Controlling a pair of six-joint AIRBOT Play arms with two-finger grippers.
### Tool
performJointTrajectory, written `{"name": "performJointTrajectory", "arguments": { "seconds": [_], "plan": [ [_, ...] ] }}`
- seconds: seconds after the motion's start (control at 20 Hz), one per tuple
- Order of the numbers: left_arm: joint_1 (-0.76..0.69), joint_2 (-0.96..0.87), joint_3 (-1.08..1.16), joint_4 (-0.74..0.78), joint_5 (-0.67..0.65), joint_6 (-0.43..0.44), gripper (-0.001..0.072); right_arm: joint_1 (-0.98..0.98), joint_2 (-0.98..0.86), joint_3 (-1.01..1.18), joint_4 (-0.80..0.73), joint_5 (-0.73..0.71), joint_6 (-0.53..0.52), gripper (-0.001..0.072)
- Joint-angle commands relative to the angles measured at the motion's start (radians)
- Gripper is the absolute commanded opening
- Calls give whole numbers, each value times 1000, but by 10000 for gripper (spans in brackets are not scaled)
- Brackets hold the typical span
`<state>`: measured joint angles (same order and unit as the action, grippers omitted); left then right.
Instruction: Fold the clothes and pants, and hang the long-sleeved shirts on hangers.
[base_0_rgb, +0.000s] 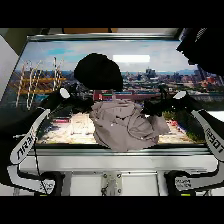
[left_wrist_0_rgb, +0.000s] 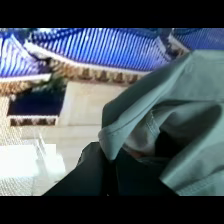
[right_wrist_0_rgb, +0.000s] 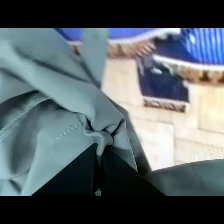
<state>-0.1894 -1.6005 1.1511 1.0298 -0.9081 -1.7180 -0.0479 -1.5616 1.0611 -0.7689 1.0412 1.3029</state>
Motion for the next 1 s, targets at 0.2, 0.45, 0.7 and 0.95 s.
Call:
{"name": "performJointTrajectory", "arguments": {
  "seconds": [0.2,0.45,0.7,0.95],
  "plan": [
    [54,291,433,-1,-5,87,15,-2,361,436,-182,35,-24,8],
    [0,508,758,0,19,147,15,0,611,699,-181,-33,-24,9],
    [-99,623,783,60,28,195,15,0,751,703,-241,21,-14,8],
    [-163,583,458,260,-6,94,15,1,762,466,-494,264,44,7]
  ]
}}
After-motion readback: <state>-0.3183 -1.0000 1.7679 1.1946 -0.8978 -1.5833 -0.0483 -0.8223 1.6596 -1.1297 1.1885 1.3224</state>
